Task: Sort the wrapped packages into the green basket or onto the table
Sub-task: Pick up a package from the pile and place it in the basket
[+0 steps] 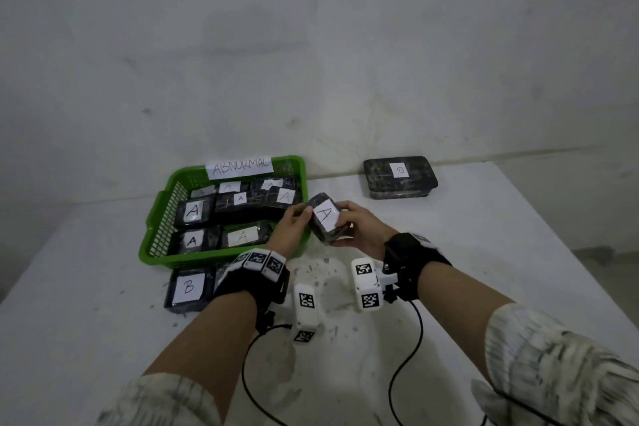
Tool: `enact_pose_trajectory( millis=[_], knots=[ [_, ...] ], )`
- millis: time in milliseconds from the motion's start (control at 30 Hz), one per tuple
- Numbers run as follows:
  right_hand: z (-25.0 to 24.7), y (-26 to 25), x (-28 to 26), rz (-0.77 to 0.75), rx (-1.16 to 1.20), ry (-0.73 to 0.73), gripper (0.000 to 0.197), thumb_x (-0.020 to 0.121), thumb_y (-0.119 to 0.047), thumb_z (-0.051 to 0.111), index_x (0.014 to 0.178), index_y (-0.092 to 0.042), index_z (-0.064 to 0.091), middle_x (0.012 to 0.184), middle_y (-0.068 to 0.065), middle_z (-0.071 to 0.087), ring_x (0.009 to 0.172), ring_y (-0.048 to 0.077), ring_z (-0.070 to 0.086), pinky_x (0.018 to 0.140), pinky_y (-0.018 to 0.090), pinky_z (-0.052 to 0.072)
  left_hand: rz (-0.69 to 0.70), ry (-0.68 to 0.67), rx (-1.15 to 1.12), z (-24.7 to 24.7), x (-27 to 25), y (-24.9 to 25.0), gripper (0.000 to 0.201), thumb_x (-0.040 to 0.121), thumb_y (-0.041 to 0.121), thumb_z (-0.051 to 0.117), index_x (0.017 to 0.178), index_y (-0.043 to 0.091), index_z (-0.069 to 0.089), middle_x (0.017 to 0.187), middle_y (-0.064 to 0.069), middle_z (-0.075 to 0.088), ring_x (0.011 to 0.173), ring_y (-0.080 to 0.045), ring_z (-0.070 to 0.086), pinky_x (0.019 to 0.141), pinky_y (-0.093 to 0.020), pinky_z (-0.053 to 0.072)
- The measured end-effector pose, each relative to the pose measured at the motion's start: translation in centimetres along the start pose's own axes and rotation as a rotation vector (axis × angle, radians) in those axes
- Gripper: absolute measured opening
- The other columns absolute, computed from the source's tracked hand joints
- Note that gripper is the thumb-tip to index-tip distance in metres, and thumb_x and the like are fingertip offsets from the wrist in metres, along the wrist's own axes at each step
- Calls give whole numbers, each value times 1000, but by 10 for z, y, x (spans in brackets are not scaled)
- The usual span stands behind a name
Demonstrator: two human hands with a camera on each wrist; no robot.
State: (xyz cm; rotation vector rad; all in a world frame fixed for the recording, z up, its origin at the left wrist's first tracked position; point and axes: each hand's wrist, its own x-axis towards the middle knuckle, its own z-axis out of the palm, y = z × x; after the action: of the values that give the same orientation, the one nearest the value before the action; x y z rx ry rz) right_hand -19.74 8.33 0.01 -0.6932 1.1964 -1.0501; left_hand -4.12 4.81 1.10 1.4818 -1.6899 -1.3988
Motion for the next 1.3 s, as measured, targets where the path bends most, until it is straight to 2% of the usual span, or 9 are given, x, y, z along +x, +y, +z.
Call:
enact_pose_trajectory(
  millis=[100,167,300,467,533,667,867,1100,1300],
  knots=[
    [19,6,-5,37,-65,-32,28,88,-3,50,111,-18,51,96,12,61,83,26,61,78,40,52,66,61,-38,-15,-3,-9,32,97,22,46,124,7,53,114,-8,58,97,-14,51,78,-21,40],
    [29,11,-9,65,-97,-47,27,93,-23,56,119,-19,52,106,9,59,95,26,59,82,41,50,76,51,-78,-23,-5,-17,25,95,15,49,117,7,57,104,-6,61,91,-14,54,68,-11,42],
    [48,21,-11,85,-92,-21,42,91,-50,56,120,-19,57,109,8,62,98,28,61,81,45,57,83,-17,-137,-33,-11,-25,17,94,7,47,107,10,58,97,-6,60,89,-15,55,69,-12,43],
    [56,32,-19,39,-70,58,28,98,-35,51,110,-12,63,89,10,64,79,27,62,70,41,57,86,-74,-174,-35,-19,-35,21,93,6,51,112,4,60,105,-10,61,100,-21,56,86,-24,46],
    [59,35,-20,16,-49,80,27,100,-30,47,110,-10,61,85,10,63,72,26,61,63,37,56,93,-60,-195,-34,-21,-38,18,92,10,54,109,6,60,99,-10,62,95,-21,58,84,-23,47],
    [63,40,-21,-4,33,64,22,97,-23,53,111,-8,61,90,10,63,79,26,62,72,42,57,145,-17,-172,-33,-23,-40,20,93,7,52,112,4,59,88,-3,61,87,-20,58,77,-20,48],
    [61,42,-20,-55,147,58,20,93,-5,54,111,-10,61,104,14,64,95,32,60,72,41,55,94,-11,-208,-32,-26,-42,36,90,15,59,125,10,50,109,-15,58,99,-21,57,71,-17,48],
    [60,41,-23,-84,140,27,38,88,7,53,122,-8,56,103,13,66,89,26,65,75,37,57,85,-10,-254,-31,-27,-41,44,89,12,60,131,12,47,116,-16,56,106,-25,56,66,-15,49],
    [58,41,-24,-89,105,56,43,87,11,51,126,-7,54,102,13,66,81,24,65,73,34,56,101,-90,-204,-29,-24,-46,57,84,3,65,135,15,42,125,-19,54,118,-30,53,84,-30,49]
  ],
)
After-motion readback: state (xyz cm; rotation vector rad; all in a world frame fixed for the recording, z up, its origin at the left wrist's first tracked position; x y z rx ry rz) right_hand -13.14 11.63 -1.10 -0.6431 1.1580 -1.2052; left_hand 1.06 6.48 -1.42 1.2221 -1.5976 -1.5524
